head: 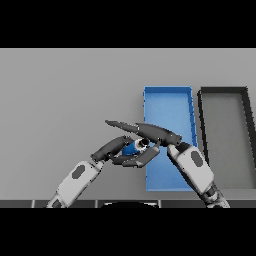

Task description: Pick up the blue pipe and place it into the blue bin.

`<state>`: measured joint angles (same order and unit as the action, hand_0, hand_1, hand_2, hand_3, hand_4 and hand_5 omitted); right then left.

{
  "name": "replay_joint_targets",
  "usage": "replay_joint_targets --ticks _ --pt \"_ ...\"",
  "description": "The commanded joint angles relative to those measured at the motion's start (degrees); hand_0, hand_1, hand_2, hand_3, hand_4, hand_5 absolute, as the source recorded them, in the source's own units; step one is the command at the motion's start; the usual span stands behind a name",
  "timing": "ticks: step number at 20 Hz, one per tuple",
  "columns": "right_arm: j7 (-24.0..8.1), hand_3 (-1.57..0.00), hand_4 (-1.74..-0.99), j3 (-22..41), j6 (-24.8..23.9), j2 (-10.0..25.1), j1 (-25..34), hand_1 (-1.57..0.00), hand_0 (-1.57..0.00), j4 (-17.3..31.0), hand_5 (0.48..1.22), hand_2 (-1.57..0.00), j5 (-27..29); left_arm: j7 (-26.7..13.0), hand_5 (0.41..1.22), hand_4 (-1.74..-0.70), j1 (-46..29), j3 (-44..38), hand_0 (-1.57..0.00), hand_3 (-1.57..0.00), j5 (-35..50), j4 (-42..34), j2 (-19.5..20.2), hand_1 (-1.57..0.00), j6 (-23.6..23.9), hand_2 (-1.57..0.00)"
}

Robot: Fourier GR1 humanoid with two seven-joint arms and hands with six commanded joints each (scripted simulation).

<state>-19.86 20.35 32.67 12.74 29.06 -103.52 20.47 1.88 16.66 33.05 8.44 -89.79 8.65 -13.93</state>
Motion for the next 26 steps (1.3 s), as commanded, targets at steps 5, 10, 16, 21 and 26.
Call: replay_joint_targets --ticks 5,10,16,21,26 --pt "-0.4 -0.23 -1.352 1.4 1.8 -2.0 3.9 -0.31 -0.28 3.5 0.528 -0.33 -0.3 0.5 1.221 -1.61 1.3 0.5 -1.24 -0.92 -3.0 -0.4 1.1 -1.12 0.4 -1.09" --pt "-2.3 -0.98 -1.513 2.4 2.3 -3.2 4.2 -1.13 -1.12 4.1 0.65 -1.13 4.2 1.1 1.198 -1.67 0.6 0.4 -1.14 -0.57 -2.9 -0.7 0.1 -1.12 2.0 -1.11" --pt "2.8 -1.42 -1.459 2.1 2.2 -4.6 2.8 -1.46 -1.45 3.5 1.052 -1.46 -1.2 1.1 1.215 -1.72 0.3 -0.1 -1.46 -0.59 -2.0 -0.8 -0.2 -1.45 1.4 -1.45" --pt "1.4 -1.52 -1.474 1.5 3.9 -6.9 0.9 -1.53 -1.53 2.9 1.166 -1.53 -1.1 1.4 1.219 -1.64 1.4 0.8 -1.43 -0.53 -3.6 -0.2 0.6 -1.22 1.2 -1.35" --pt "0.4 -1.55 -1.481 1.0 5.0 -8.5 0.2 -1.56 -1.56 1.8 1.203 -1.56 -3.0 1.6 1.213 -1.18 1.5 1.2 -0.63 -0.21 -3.4 0.3 2.5 -0.51 -2.9 -0.52"
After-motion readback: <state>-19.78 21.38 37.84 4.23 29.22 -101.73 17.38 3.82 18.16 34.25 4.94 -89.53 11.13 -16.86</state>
